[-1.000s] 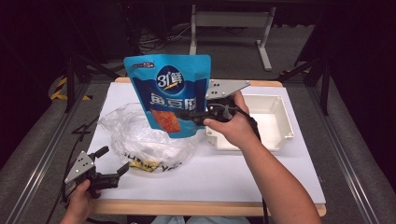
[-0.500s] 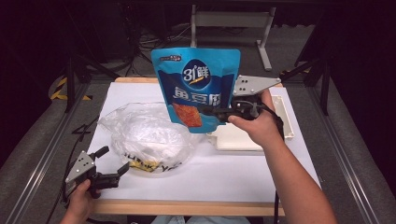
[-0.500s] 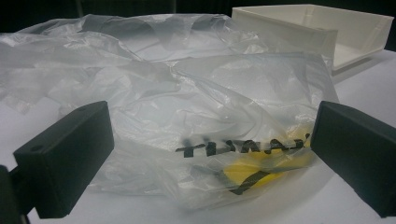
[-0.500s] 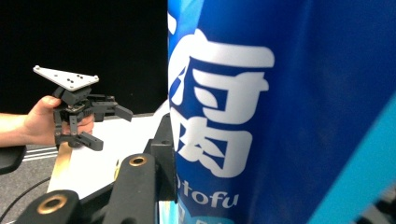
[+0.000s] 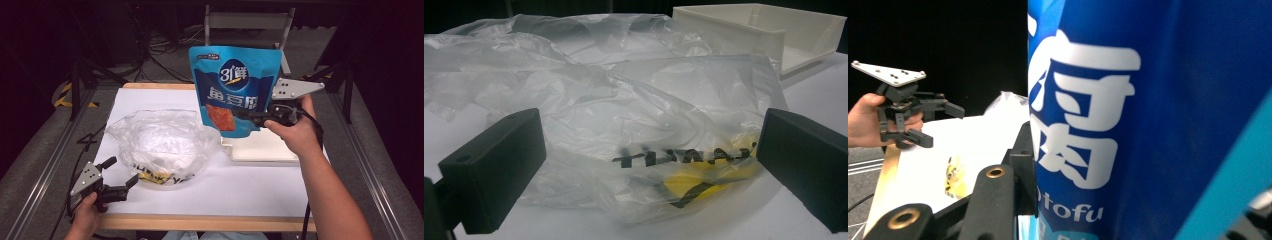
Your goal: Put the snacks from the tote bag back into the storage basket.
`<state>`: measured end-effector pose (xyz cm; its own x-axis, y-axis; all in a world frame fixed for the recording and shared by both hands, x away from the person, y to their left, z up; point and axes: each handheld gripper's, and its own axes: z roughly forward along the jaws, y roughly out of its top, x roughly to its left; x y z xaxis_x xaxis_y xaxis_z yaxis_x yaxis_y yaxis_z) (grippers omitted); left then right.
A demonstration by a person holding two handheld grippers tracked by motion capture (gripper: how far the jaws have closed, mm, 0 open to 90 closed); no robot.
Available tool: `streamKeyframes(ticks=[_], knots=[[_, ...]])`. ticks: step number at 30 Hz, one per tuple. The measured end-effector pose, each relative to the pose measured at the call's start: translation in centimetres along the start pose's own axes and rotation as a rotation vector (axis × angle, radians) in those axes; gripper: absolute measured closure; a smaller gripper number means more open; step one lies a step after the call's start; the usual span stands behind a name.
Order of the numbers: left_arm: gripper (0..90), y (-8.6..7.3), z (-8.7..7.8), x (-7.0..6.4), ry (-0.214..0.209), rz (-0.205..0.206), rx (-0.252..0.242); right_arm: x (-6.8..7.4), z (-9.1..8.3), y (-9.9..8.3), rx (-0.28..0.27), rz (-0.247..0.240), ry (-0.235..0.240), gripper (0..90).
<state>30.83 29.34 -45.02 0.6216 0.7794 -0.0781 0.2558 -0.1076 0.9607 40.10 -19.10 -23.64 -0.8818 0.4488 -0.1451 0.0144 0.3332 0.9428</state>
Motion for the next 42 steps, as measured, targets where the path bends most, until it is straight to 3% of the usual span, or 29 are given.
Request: streamKeyframes(ticks=[11,20,28,34,42], knots=[[0.1,0.0,0.1,0.0,0.002,-0.001,-0.008,-2.1,-2.8,-1.0,-0.003,0.014,-0.074,57.8],[0.2,0.0,0.1,0.0,0.002,0.004,0.003,-3.8,-3.9,-2.1,0.007,0.034,-0.118,57.8],[0.2,0.0,0.1,0.0,0.002,0.003,0.004,-5.2,-4.3,-3.2,0.023,0.058,-0.165,57.8],[0.2,0.0,0.1,0.0,0.002,0.001,0.006,-6.0,-3.9,-4.4,0.03,0.047,-0.204,57.7],[0.2,-0.1,0.2,0.0,0.007,-0.003,-0.004,-6.5,-3.3,-6.4,0.046,0.079,-0.212,57.7]])
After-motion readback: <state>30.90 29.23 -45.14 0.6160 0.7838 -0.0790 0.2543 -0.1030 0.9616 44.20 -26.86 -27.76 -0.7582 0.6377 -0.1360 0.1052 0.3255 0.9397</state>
